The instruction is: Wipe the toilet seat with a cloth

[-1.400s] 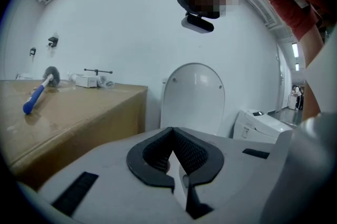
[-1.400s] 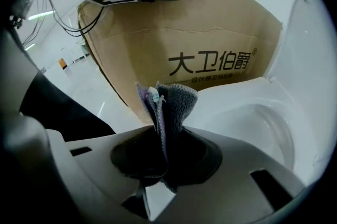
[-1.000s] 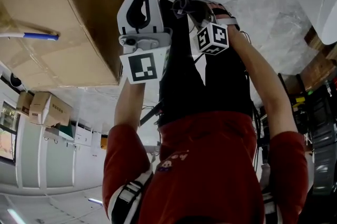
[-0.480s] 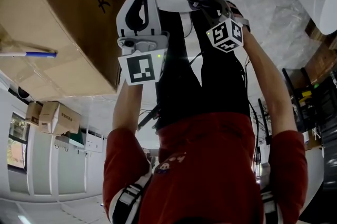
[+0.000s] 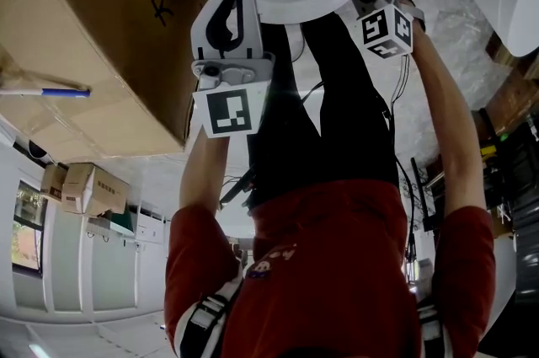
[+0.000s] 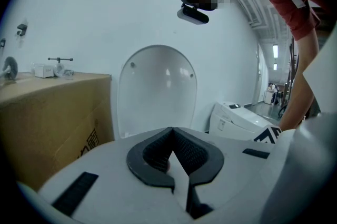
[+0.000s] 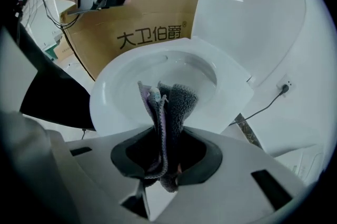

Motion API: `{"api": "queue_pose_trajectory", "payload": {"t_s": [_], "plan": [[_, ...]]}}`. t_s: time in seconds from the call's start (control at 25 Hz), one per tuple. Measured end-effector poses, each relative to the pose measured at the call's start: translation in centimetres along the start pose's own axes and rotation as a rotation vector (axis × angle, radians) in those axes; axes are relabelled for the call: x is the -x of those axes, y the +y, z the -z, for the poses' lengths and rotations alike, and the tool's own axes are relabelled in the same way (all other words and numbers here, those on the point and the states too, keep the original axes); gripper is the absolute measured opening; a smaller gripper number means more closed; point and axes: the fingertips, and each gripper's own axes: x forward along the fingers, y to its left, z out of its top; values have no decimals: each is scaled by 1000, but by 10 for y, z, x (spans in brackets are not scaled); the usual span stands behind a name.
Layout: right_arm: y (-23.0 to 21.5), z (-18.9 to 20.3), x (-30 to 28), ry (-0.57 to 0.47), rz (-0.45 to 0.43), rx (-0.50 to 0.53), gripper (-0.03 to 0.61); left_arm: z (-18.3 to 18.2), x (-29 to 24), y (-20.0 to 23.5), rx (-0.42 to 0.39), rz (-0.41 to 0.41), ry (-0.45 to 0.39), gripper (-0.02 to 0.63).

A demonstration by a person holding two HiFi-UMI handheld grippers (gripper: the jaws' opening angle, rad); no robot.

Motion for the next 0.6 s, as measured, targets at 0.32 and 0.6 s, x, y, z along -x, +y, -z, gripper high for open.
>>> {"api": "queue_pose_trajectory", "payload": {"t_s": [0.32,0.6], "plan": [[-81,-22,-13,-9,118,21,83,1,-4,-3,13,2,8,14],[-169,-49,-24,-38,269,-87,83,-3,-8,7,19,-10,8,14]]}}
